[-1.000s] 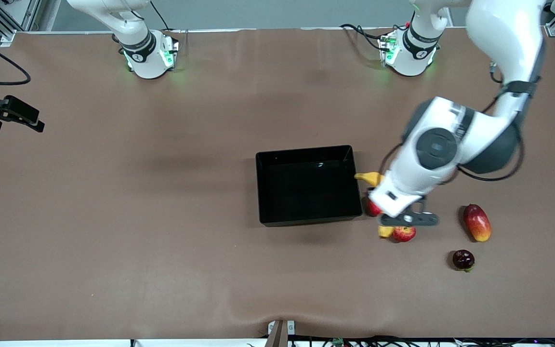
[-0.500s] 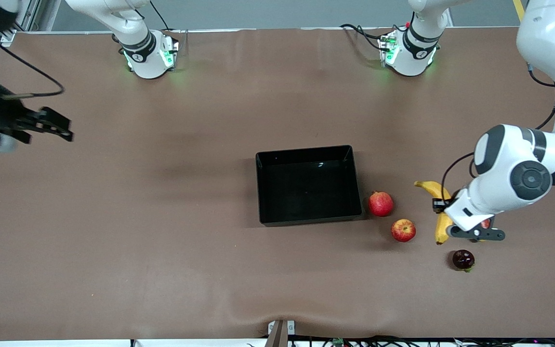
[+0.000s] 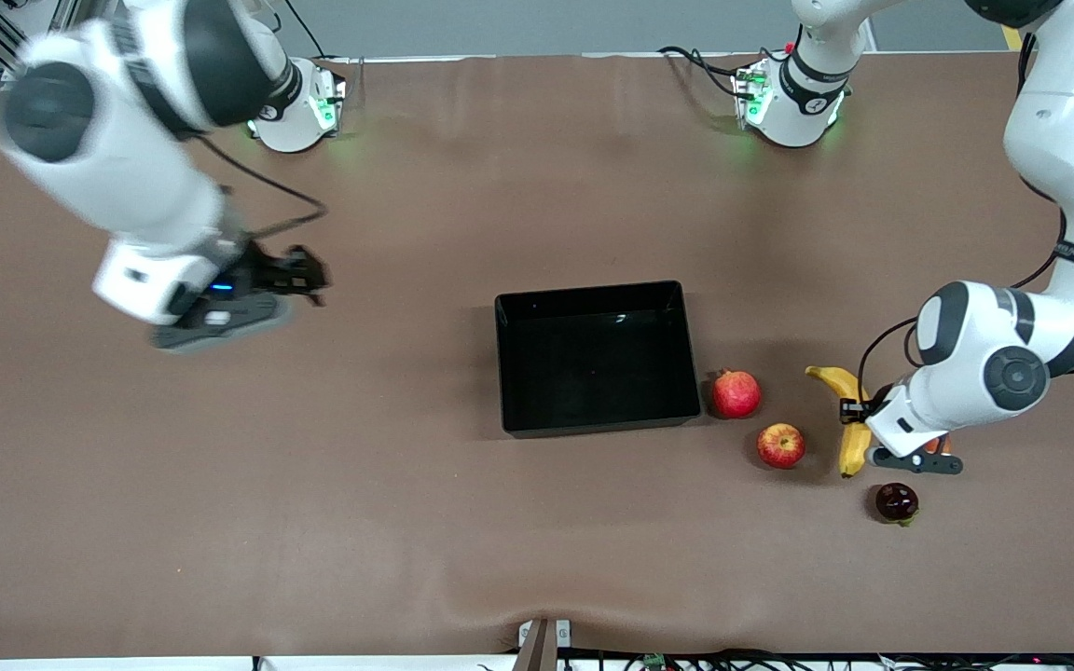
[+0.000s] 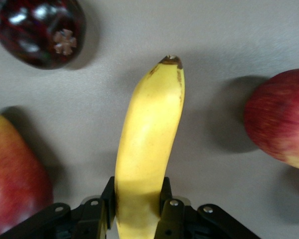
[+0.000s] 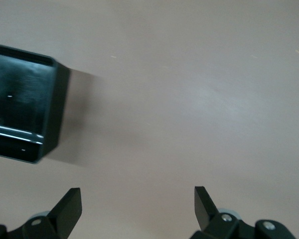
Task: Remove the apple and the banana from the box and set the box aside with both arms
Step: 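Place the banana by the fruits while the right gripper reaches the tray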
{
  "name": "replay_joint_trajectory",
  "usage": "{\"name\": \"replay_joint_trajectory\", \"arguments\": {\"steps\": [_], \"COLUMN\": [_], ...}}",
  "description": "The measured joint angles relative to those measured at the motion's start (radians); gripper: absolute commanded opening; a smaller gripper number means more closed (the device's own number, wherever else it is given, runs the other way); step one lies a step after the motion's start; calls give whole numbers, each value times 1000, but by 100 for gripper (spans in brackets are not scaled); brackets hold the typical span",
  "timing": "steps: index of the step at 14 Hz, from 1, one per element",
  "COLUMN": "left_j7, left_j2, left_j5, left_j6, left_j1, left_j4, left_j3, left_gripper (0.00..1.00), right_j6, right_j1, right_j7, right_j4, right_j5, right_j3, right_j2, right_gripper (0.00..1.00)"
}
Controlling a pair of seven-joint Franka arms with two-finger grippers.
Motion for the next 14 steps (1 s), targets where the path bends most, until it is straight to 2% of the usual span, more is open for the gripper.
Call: {"name": "replay_joint_trajectory", "arguments": {"steps": [1, 2, 3, 4, 8, 11, 14], "left_j7": [0, 0, 0, 0, 0, 0, 0], "left_j2": [14, 25, 34, 37, 30, -19, -125], "left_j5": [7, 9, 10, 10, 10, 10, 10], "left_j6": [10, 18, 24, 28, 31, 3, -84], "left_j1": [2, 7, 11, 12, 11, 11, 11], "left_j4": [0, 0, 1, 1, 23, 43, 56], "left_j3": [4, 6, 6, 7, 2, -11, -42], "left_gripper": [1, 30, 91, 100, 100, 100, 100], "right_j6": [27, 51, 78, 107, 155, 194, 245], "right_j1": [41, 82, 128, 171, 295, 305, 305], "right_j7": [41, 104, 187, 268, 498, 519, 497], "right_j4": [-1, -2, -2, -3, 1, 29, 62], "right_j5": [16, 31, 38, 41, 42, 42, 42], "right_j3": [0, 0, 1, 1, 1, -1, -2], "right_j2": [24, 51, 85, 121, 234, 317, 391], "right_gripper": [100, 100, 100, 100, 100, 100, 100]}}
